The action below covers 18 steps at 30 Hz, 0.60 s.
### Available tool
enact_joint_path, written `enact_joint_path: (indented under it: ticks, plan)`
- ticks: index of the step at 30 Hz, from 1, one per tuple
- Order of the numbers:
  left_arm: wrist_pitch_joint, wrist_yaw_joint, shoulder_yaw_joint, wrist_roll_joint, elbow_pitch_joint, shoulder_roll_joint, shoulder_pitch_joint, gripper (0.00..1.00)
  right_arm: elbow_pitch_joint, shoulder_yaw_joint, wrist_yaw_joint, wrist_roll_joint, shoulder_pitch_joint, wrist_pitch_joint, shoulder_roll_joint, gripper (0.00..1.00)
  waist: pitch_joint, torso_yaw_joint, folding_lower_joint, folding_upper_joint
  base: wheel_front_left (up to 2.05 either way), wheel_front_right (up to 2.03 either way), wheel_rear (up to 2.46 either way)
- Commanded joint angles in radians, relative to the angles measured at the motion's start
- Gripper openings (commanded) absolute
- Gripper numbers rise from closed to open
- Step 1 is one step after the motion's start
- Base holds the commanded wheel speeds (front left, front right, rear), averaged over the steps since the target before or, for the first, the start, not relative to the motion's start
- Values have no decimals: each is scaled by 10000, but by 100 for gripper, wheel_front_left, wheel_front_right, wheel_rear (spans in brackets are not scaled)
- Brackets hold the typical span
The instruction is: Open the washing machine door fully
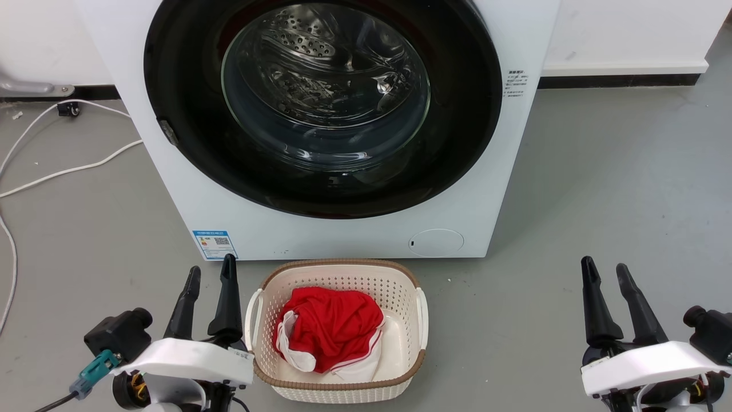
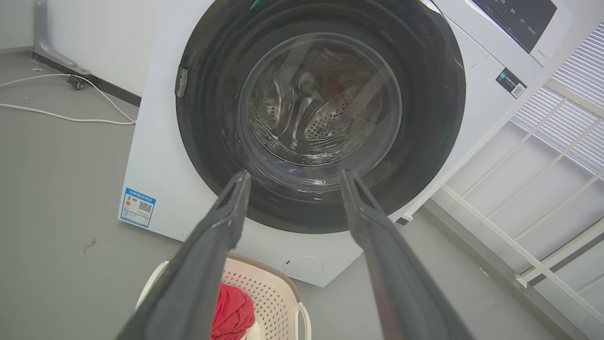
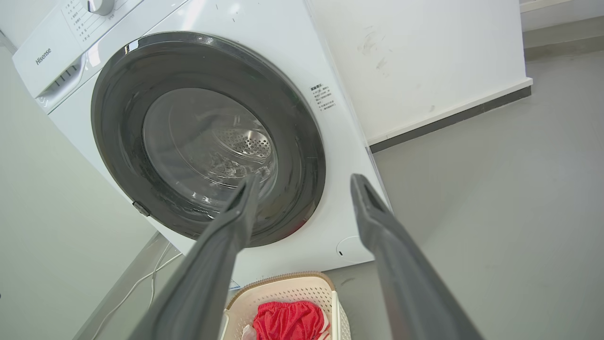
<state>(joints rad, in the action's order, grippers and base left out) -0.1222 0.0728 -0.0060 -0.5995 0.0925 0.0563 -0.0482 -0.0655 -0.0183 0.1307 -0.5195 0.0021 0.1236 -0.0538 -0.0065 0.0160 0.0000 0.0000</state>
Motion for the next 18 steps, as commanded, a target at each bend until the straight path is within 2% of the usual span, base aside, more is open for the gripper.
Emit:
enact_joint_path:
  ticks: [1,18]
  plan:
    - [-108,-80,-53,372,-167,85,-60,100,178,19,0,390,-7,119,10,100,8,4,0,0,0,0,0]
    - [-525,-316,-382,2188,-178,297,-164,100,159,71,-1,2257,132,521,22,100,35,25,0,0,0,0,0]
